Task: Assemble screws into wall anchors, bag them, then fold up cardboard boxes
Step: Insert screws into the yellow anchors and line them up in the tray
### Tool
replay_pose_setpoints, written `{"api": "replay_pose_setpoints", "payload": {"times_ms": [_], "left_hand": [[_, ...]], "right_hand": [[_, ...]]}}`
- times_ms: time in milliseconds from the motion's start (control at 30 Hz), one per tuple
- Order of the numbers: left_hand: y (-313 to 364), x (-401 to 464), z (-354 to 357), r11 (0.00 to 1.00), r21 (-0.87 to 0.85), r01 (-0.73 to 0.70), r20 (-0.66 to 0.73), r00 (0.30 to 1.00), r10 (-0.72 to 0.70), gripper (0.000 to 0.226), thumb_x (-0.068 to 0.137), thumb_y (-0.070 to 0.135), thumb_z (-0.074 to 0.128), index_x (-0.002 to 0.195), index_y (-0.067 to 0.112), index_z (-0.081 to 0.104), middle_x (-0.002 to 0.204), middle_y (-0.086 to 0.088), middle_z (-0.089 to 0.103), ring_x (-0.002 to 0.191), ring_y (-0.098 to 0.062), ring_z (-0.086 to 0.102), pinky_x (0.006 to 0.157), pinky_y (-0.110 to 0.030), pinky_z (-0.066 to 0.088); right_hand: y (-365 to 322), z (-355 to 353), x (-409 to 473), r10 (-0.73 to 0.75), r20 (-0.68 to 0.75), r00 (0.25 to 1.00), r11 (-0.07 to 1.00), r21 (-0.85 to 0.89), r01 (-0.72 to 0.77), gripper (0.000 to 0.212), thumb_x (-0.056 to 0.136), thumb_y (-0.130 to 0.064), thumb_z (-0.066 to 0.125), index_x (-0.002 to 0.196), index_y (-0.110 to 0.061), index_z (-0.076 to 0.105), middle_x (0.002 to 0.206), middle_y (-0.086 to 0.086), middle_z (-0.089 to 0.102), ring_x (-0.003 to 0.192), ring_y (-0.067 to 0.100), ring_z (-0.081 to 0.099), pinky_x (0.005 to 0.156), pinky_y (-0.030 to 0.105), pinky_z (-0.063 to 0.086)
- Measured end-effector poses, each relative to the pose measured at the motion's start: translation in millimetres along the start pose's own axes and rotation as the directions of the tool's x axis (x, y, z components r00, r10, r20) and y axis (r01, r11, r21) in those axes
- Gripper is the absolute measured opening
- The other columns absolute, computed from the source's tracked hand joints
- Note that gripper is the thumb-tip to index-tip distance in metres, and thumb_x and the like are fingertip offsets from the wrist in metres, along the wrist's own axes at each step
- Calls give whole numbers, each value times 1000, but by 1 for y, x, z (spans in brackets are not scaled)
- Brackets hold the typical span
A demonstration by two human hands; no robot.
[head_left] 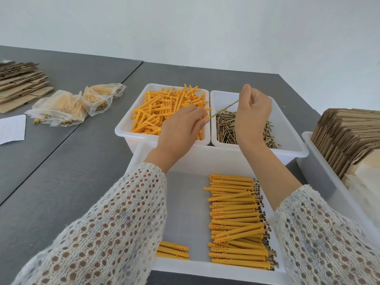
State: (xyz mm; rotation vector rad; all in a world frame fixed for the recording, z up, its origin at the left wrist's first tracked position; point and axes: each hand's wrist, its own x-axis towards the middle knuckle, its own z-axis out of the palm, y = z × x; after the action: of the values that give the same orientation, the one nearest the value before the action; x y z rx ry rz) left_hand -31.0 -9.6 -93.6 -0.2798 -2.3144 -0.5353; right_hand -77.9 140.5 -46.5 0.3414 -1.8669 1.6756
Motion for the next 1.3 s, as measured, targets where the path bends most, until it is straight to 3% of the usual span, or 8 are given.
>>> {"api": "replay_pose_setpoints", "payload": {"times_ms": [533, 633, 767, 900, 1033, 1133, 1233, 1300], "left_hand": [[3, 1, 1, 999, -34, 2, 28, 1000, -1, 19, 101, 33, 53, 93, 21, 64, 81, 15, 49, 79, -8, 46, 55, -27, 39], [4, 0, 1, 999, -38, -2, 19, 1000, 3, 19, 101, 34, 52, 90, 22, 62, 80, 15, 49, 79, -8, 46, 55, -28, 41], [5, 3, 0, 984, -115, 139, -17, 990, -142, 26, 102, 37, 49, 85, 21, 61, 83, 7, 54, 85, -15, 48, 63, -36, 46], [3, 10, -6, 897, -360, 256, -24, 959, -283, 26, 102, 31, 54, 96, 15, 73, 96, -2, 65, 103, -24, 54, 92, -46, 43], [-1, 16, -15, 753, -578, 314, 152, 948, -279, 26, 102, 19, 53, 106, 6, 75, 109, -11, 70, 118, -24, 54, 109, -45, 36], [-7, 16, -19, 656, -654, 378, 271, 926, -263, 28, 103, 17, 50, 115, 1, 71, 114, -5, 67, 123, -18, 53, 110, -33, 39], [-7, 16, -25, 542, -701, 463, 377, 886, -269, 32, 104, 25, 48, 116, 6, 70, 115, 21, 66, 113, 7, 56, 90, -10, 43], [-9, 18, -26, 455, -707, 541, 468, 841, -274, 32, 104, 38, 44, 117, 23, 69, 128, 21, 63, 120, 2, 56, 96, -25, 44]], "right_hand": [[4, -1, -9, 6, 82, 997, 998, -68, 0, 49, 101, -15, 44, 58, -19, 21, 51, -9, 18, 48, 7, 17, 49, 21, 16], [6, 4, -14, -43, 289, 957, 986, -140, 86, 50, 102, -19, 45, 57, -22, 23, 52, -10, 21, 47, 7, 22, 48, 20, 18], [12, 10, -26, 33, 594, 803, 950, -267, 159, 45, 105, -42, 34, 72, -17, 53, 62, -8, 44, 59, 5, 42, 59, 25, 35], [12, 10, -26, 133, 599, 789, 946, -315, 80, 39, 102, -47, 39, 91, -13, 53, 70, -3, 51, 62, 12, 47, 62, 34, 41], [9, 14, -28, 148, 628, 764, 953, -297, 60, 26, 102, -30, 47, 116, -12, 61, 76, 10, 61, 70, 22, 59, 68, 39, 49], [2, 16, -27, 194, 595, 780, 980, -90, -176, 18, 102, -18, 50, 106, -12, 67, 60, 1, 53, 47, 4, 46, 50, 19, 39], [-3, 16, -28, 279, 646, 711, 938, -24, -347, 17, 100, -14, 54, 86, -14, 64, 56, -1, 47, 41, 10, 37, 44, 24, 31], [-9, 17, -30, 281, 672, 685, 924, 5, -384, 21, 100, -14, 55, 80, -15, 60, 58, 2, 44, 43, 12, 34, 45, 25, 28]]}}
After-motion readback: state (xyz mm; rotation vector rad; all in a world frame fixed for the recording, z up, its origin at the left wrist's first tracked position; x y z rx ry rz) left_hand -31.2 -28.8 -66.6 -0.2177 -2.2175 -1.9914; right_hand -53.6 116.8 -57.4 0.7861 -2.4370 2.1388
